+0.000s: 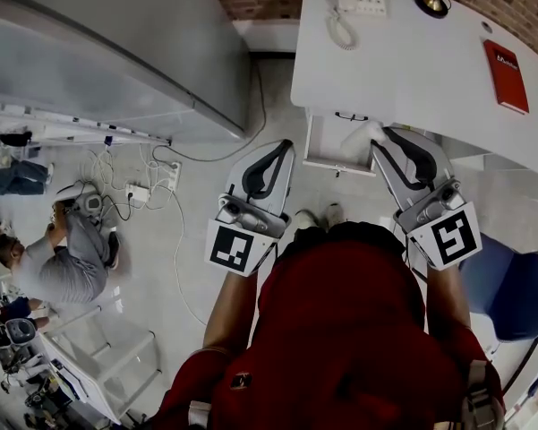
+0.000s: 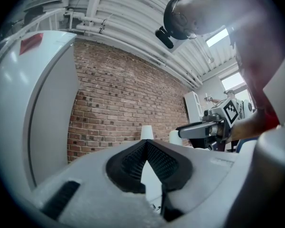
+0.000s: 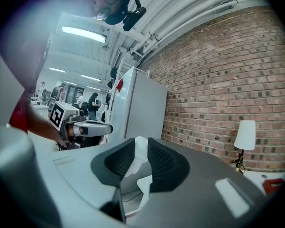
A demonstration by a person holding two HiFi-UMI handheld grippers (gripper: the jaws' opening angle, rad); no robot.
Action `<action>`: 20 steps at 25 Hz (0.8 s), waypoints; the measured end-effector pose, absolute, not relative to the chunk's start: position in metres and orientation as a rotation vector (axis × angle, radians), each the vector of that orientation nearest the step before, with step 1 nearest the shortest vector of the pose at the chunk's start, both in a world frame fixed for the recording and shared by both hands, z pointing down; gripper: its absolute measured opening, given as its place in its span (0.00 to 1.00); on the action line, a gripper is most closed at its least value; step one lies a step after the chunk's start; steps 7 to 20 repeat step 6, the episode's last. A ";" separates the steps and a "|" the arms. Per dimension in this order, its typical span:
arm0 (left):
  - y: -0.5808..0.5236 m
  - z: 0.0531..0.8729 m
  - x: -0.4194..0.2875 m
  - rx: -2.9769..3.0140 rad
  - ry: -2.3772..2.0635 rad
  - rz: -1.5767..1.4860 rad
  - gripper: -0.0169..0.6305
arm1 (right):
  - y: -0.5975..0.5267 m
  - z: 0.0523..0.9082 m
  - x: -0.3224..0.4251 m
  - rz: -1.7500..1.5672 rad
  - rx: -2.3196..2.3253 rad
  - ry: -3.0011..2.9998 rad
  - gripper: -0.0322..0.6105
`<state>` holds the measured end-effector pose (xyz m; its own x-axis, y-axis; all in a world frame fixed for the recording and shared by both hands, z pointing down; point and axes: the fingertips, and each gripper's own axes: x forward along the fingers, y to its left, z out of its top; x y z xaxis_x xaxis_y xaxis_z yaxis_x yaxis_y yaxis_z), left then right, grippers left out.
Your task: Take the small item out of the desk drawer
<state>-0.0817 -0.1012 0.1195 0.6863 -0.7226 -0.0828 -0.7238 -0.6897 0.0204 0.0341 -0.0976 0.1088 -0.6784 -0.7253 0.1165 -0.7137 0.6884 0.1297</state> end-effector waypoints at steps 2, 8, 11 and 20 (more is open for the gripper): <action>-0.101 0.120 -0.081 -2.872 1.235 0.129 0.03 | -0.099 0.109 0.036 -0.116 1.171 -2.739 0.20; -0.102 0.123 -0.080 -2.874 1.241 0.118 0.03 | -0.102 0.111 0.039 -0.115 1.169 -2.738 0.20; -0.102 0.123 -0.080 -2.874 1.241 0.118 0.03 | -0.102 0.111 0.039 -0.115 1.169 -2.738 0.20; -0.102 0.123 -0.080 -2.874 1.241 0.118 0.03 | -0.102 0.111 0.039 -0.115 1.169 -2.738 0.20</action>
